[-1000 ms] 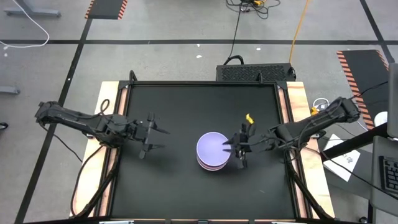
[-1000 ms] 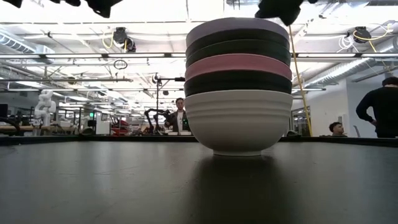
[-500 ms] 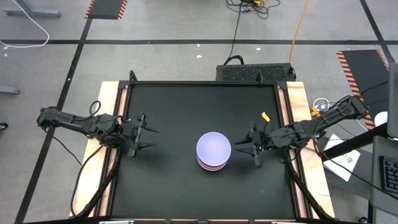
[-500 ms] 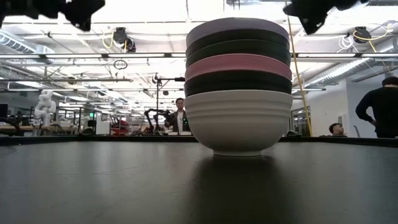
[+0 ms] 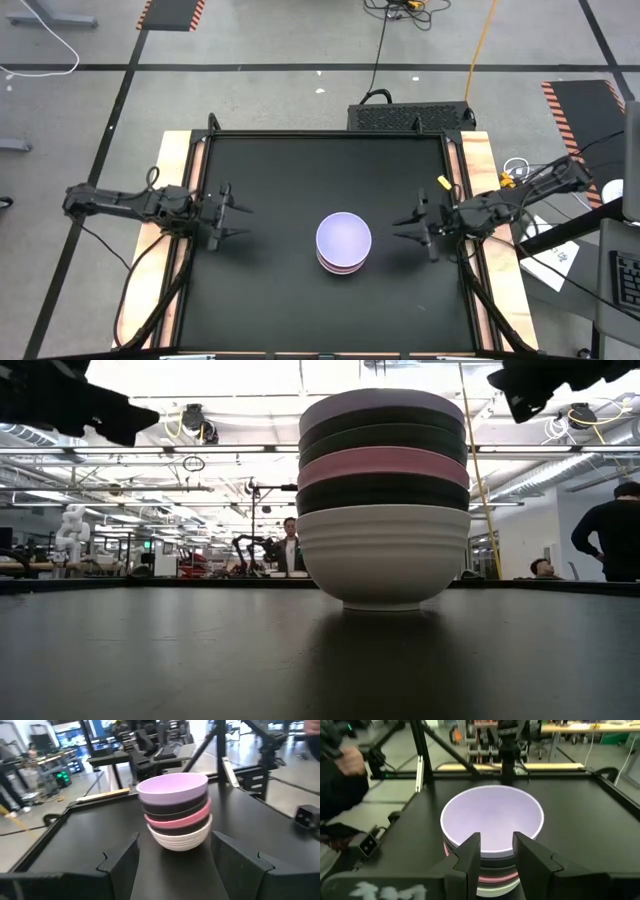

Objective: Nest bowls inside each other
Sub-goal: Return to Home Position

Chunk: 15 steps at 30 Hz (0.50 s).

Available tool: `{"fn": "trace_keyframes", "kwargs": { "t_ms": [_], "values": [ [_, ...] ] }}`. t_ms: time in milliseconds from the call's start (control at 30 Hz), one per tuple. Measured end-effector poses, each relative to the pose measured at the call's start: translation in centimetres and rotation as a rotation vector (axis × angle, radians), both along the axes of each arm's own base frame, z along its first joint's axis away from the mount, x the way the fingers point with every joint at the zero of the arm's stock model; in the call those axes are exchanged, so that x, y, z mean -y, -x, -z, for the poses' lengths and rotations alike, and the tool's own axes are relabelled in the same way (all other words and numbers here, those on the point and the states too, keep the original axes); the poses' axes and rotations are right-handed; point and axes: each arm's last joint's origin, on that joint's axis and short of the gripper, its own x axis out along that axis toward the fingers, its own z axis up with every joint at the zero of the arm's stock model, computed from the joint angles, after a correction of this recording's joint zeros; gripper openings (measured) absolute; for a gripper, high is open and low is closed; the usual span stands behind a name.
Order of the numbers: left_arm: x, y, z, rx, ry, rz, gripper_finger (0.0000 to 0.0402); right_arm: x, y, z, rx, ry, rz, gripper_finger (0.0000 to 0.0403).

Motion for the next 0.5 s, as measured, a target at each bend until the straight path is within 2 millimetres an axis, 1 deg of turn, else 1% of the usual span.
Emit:
{"fn": "trace_keyframes", "kwargs": {
  "t_ms": [133,300,500],
  "values": [
    [0.0,0.4,1.2,0.010,0.009,0.056,0.0246,0.5,1.3,0.5,0.043,-0.041,0.002,0.0107],
    [0.0,0.8,2.8,0.012,0.021,0.065,0.0246,0.9,2.2,1.2,0.067,-0.060,0.004,0.0107],
    [0.0,1.1,3.6,0.025,0.048,0.051,0.0246,1.2,2.9,2.6,0.074,-0.068,0.005,0.0107]
  ]
}}
